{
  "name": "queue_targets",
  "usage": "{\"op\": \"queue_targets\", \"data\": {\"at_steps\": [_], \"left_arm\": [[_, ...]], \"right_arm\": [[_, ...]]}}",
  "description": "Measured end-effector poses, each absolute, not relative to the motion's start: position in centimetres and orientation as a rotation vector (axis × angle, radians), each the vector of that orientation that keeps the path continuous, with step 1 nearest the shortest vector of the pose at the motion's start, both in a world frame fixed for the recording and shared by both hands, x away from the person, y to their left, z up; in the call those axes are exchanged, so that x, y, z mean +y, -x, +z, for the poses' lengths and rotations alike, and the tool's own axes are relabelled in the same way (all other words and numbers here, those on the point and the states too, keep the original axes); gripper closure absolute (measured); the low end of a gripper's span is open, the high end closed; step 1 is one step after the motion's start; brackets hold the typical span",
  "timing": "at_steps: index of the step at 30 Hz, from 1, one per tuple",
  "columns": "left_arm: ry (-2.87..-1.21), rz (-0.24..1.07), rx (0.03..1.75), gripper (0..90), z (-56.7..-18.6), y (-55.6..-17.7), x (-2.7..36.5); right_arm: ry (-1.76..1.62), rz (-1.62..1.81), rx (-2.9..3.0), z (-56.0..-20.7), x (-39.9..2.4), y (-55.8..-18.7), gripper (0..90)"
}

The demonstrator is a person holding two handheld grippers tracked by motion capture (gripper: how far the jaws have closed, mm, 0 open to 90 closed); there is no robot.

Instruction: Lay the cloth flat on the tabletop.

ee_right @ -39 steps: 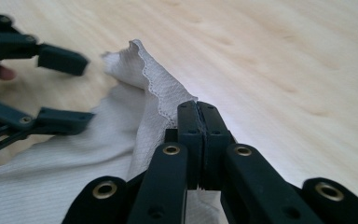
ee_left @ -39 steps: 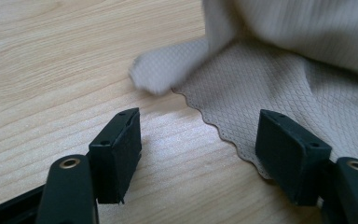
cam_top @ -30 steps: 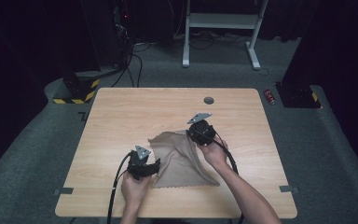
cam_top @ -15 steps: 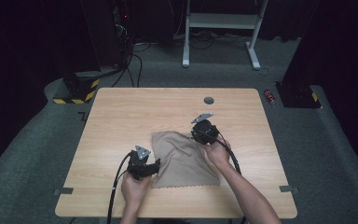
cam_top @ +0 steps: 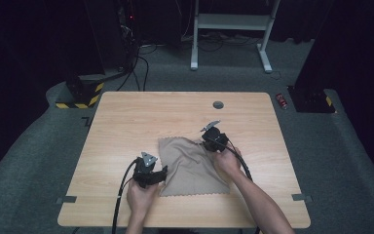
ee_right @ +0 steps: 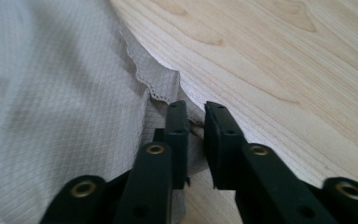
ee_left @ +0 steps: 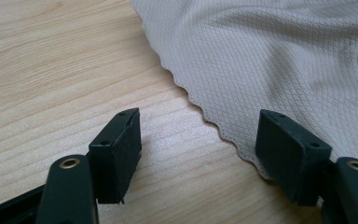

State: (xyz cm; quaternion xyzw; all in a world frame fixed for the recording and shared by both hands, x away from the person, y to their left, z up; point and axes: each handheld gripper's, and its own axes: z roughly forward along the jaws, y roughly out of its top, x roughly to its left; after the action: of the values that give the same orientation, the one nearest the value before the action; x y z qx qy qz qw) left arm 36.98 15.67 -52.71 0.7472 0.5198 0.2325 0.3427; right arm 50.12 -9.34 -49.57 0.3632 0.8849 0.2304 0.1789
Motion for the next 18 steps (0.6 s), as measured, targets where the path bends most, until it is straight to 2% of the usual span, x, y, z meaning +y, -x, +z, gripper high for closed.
{"op": "queue_targets", "data": {"at_steps": [2, 12, 14, 18], "left_arm": [[-1.943, 0.604, 1.351, 31.5, -52.7, -37.0, 15.7], [-1.944, 0.606, 1.352, 31.4, -52.7, -37.0, 15.7], [-1.944, 0.605, 1.352, 31.4, -52.7, -37.0, 15.7], [-1.943, 0.605, 1.352, 31.4, -52.7, -37.0, 15.7]], "right_arm": [[-1.01, 0.639, 2.484, -49.7, -9.1, -50.2, 89.6], [-1.064, 0.703, 2.438, -48.1, -8.9, -51.6, 89.9], [-1.043, 0.702, 2.449, -47.7, -8.6, -51.5, 89.6], [-1.01, 0.732, 2.473, -48.1, -8.7, -50.7, 82.5]]}}
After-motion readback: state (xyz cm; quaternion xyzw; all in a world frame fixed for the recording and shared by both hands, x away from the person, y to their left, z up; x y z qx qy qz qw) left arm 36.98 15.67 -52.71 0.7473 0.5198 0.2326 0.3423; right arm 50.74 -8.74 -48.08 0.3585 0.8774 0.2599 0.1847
